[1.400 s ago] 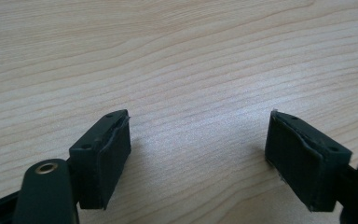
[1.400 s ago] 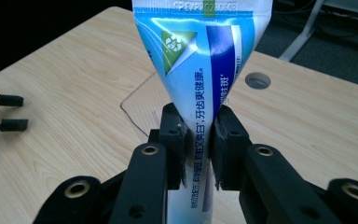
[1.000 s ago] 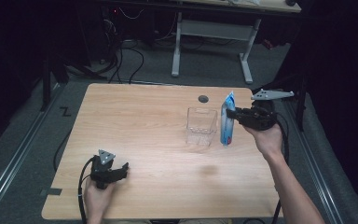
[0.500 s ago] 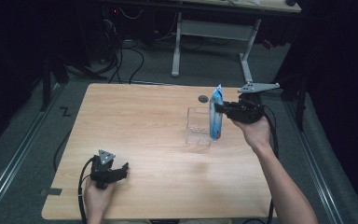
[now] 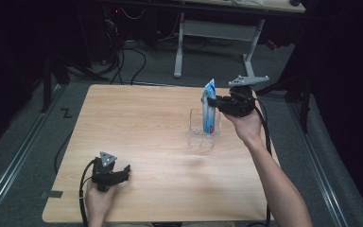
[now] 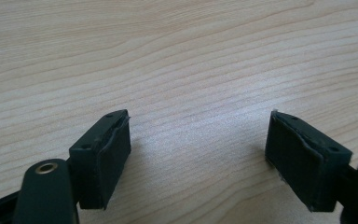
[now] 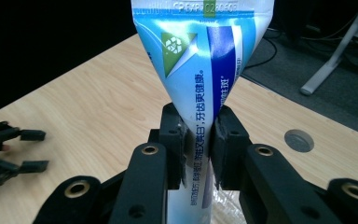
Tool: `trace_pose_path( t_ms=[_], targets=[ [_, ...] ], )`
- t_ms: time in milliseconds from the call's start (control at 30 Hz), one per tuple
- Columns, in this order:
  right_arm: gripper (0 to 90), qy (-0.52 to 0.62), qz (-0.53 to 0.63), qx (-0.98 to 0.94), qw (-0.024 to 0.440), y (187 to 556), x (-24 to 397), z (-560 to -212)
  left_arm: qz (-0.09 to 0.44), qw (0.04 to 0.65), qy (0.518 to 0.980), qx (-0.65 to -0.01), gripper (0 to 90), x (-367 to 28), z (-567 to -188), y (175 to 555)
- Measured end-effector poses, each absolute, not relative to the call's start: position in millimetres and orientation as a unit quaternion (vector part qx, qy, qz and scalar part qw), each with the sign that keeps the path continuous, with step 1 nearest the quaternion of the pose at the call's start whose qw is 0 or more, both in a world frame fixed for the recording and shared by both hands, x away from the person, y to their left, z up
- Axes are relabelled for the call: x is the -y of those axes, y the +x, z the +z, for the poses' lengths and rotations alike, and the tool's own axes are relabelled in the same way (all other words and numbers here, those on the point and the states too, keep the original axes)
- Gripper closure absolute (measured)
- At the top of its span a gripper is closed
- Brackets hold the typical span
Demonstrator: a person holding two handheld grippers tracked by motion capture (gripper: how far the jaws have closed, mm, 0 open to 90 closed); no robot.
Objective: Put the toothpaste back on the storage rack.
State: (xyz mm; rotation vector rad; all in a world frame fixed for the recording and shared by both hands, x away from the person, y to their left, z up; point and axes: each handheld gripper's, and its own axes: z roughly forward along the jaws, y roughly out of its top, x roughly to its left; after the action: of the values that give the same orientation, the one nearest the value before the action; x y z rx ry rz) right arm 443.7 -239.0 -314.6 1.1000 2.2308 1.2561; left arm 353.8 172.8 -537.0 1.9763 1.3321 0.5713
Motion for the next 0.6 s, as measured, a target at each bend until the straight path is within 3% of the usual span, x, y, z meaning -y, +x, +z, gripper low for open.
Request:
trace_pose_path(
  t_ms=[600],
  targets=[
    [76.2, 0.425, 0.401, -0.785, 0.206, 470, 239, -348, 0.219, 0.338, 0.759, -0.511, 22.6, -173, -537, 354]
  ],
)
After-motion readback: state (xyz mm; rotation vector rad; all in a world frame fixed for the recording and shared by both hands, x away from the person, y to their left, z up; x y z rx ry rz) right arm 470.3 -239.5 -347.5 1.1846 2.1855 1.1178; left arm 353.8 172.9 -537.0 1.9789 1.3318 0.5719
